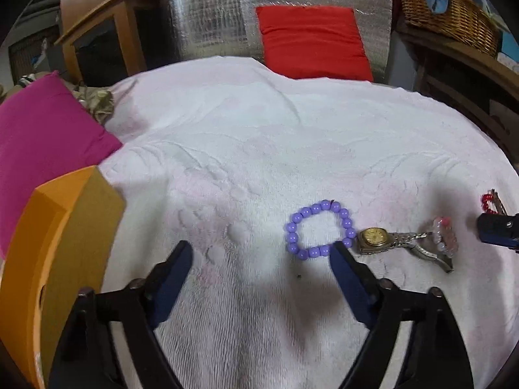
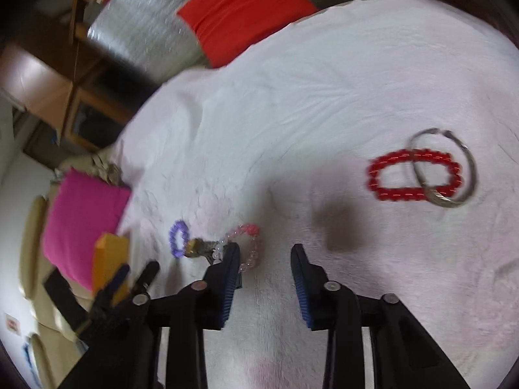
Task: Organize jewelry
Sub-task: 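Move both tools back over the remaining jewelry, then grasp the pink crystal bead bracelet with the right tool, then move the left tool to the gold watch while the right tool holds the pink bracelet, then grasp the gold watch by its band with the left tool and lift, then carry the watch and pink bracelet over the orange box and open both tools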
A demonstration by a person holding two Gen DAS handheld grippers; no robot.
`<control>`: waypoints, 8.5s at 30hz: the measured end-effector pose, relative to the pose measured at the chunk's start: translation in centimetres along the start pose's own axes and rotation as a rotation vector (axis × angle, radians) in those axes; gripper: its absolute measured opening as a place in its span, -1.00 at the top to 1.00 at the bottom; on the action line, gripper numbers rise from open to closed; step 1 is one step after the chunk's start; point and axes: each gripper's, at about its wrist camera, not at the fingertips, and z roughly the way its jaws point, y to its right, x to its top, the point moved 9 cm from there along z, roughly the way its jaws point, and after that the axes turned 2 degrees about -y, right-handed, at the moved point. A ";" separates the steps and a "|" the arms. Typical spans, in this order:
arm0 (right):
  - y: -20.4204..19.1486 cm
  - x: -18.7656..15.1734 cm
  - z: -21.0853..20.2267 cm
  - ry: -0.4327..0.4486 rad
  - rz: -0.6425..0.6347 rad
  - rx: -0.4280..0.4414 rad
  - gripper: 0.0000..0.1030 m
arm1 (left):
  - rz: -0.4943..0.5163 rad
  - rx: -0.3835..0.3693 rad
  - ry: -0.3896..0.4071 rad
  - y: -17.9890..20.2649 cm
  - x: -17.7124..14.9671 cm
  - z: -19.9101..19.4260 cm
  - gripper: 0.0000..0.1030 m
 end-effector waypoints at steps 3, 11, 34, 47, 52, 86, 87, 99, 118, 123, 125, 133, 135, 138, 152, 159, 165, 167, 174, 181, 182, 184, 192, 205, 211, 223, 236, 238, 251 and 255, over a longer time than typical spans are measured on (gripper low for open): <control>-0.7 -0.1 1.3 0.000 -0.031 -0.059 0.38 | 0.007 0.013 -0.009 -0.4 -0.1 0.5 -0.62; -1.2 0.3 2.9 0.035 -0.128 -0.203 0.39 | 0.006 0.012 0.001 -0.5 0.4 0.3 -0.62; 1.6 1.5 0.1 0.075 -0.065 -0.208 0.83 | 0.083 0.047 0.089 2.1 1.3 -3.1 -0.62; -0.5 1.0 0.8 0.018 -0.082 -0.107 0.65 | 0.132 0.095 0.116 2.6 1.2 -5.7 -0.62; -0.1 0.8 1.6 -0.007 -0.079 -0.151 0.65 | 0.119 0.121 0.131 1.2 1.4 -6.4 -0.62; -0.3 1.2 0.0 0.096 -0.153 -0.206 0.83 | 0.087 0.162 0.155 -0.7 1.8 -7.2 -0.62; -0.1 1.2 -0.3 0.096 -0.148 -0.200 0.83 | 0.089 0.162 0.152 -0.5 1.7 -7.0 -0.62; 2.9 1.1 -2.6 0.072 -0.025 -0.064 0.83 | 0.127 0.082 0.061 3.0 0.8 -4.0 -0.62; 3.3 0.9 -3.2 0.040 0.053 0.056 0.83 | 0.147 -0.086 0.044 7.0 0.2 -2.9 -0.49; 3.3 0.7 -3.0 0.027 0.059 0.062 0.83 | 0.136 -0.149 0.041 8.1 0.4 -2.7 -0.46; 3.5 0.7 -3.1 0.028 0.064 0.059 0.83 | 0.140 -0.188 0.036 9.2 0.3 -2.8 -0.46; 4.1 0.6 -3.5 0.029 0.071 0.056 0.83 | 0.071 -0.309 -0.101 12.7 -1.3 -1.8 -0.46; 4.0 0.7 -3.6 0.030 0.070 0.057 0.83 | 0.029 -0.334 -0.135 13.3 -1.5 -1.4 -0.46; 4.1 0.7 -3.7 0.035 0.071 0.060 0.83 | -0.018 -0.319 -0.160 13.7 -1.5 -0.6 -0.46; 3.6 0.6 -4.1 0.046 0.063 0.070 0.83 | -0.046 -0.320 -0.119 13.1 -1.2 -0.2 0.68; 1.9 0.3 -4.4 0.062 0.040 0.103 0.83 | -0.025 -0.352 -0.129 11.4 -2.5 -2.0 0.92; -0.4 -0.4 -3.9 0.061 0.021 0.132 0.83 | -0.017 -0.358 -0.100 9.5 -3.3 -3.9 0.92; -1.1 -0.7 -3.7 0.058 0.015 0.138 0.83 | -0.025 -0.349 -0.103 8.3 -3.9 -4.3 0.92; -1.6 -0.8 -3.4 0.065 0.013 0.132 0.83 | -0.020 -0.318 -0.105 6.7 -4.2 -4.4 0.92; -1.4 -0.5 -3.0 0.059 0.013 0.125 0.83 | -0.013 -0.299 -0.091 7.3 -3.3 -3.4 -0.29; -1.3 -0.4 -3.1 0.059 0.012 0.126 0.83 | -0.011 -0.292 -0.084 7.4 -3.2 -3.3 -0.33; -1.2 -0.4 -3.2 0.062 0.010 0.127 0.83 | 0.015 -0.295 -0.082 8.4 -2.8 -2.6 -0.33; -0.4 -0.1 -3.7 0.071 0.025 0.131 0.83 | 0.101 -0.288 -0.105 11.0 -3.2 -0.7 0.84; -4.5 -0.7 -4.3 0.106 -0.050 0.195 0.82 | -0.044 -0.416 -0.036 7.6 -2.4 -5.8 0.89; -8.1 -1.8 -4.1 0.120 -0.097 0.233 0.82 | -0.117 -0.455 0.061 5.1 -1.3 -10.2 0.89; -19.0 -4.5 -4.1 0.129 -0.192 0.402 0.82 | -0.284 -0.293 0.309 -7.2 0.3 -19.2 0.89; -35.9 -8.3 3.5 -0.012 -0.358 0.432 0.82 | -0.517 0.060 0.188 -25.7 -6.5 -15.9 0.89; -37.9 -8.7 4.9 -0.021 -0.385 0.412 0.82 | -0.546 0.083 0.142 -27.2 -7.6 -14.5 0.89; -40.9 -10.5 12.2 -0.122 -0.423 0.228 0.78 | -0.639 0.195 -0.051 -31.3 -12.1 -10.5 0.85; -40.7 -10.5 10.9 -0.137 -0.413 0.262 0.29 | -0.594 0.286 -0.017 -31.0 -11.3 -11.8 0.49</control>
